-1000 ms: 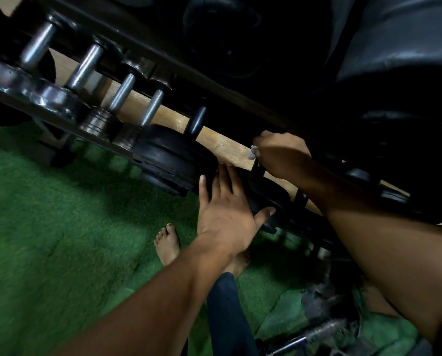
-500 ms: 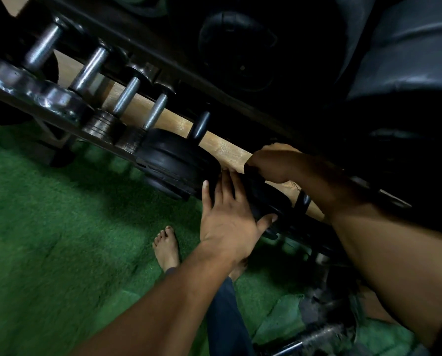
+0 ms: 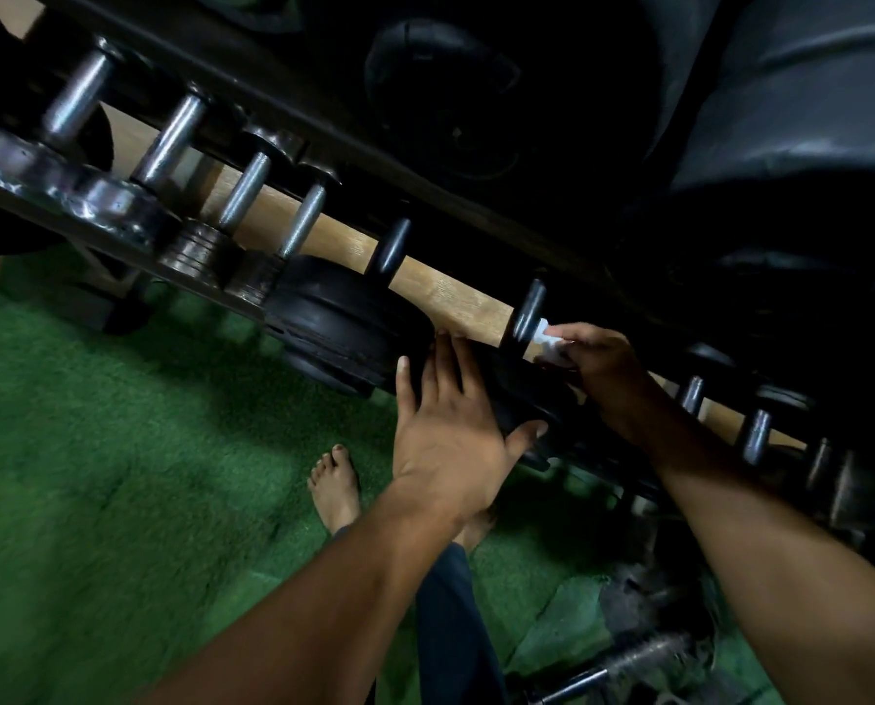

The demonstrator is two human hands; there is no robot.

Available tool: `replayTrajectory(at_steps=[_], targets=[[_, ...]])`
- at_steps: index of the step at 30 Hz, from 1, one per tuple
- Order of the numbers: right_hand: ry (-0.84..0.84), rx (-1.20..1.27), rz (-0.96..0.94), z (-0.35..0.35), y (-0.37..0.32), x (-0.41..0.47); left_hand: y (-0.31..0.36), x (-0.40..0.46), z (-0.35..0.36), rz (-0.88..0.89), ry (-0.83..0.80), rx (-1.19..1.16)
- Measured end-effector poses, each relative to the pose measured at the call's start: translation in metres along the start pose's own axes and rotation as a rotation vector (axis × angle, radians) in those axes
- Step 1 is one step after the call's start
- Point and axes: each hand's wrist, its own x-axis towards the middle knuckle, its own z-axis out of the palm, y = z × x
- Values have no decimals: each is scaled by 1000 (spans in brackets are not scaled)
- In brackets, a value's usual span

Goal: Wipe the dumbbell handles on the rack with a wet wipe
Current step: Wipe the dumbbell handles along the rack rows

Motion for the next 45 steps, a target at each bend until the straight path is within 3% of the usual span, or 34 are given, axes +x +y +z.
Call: replayTrajectory(at_steps=[2, 6, 14, 19, 24, 27, 30, 34, 39, 45], targets=[[-154, 50, 171, 5, 1, 4, 0, 0, 1, 2, 5, 3], [-372, -86, 242, 6, 3, 11, -2, 2, 6, 3, 17, 23], [-395, -76, 291, 2, 0, 27, 0, 1, 2, -8, 5, 12], [-343, 145, 312, 5, 5, 27, -1, 1, 4, -12, 13, 19], [-426, 9, 245, 2, 0, 21, 0, 2, 4, -9, 12, 21], [-383, -211, 183, 4, -9, 27, -1, 2, 5, -5, 10, 21], [-363, -263, 214, 4, -11, 32, -1, 2, 6, -3, 25, 27], [-302, -10, 243, 5, -15, 29, 0, 2, 6, -6, 16, 47], [-27, 355, 233, 2, -25, 34, 0, 2, 4, -24, -7, 70], [71, -102, 25, 1, -22, 22, 2, 3, 1, -45, -51, 74]])
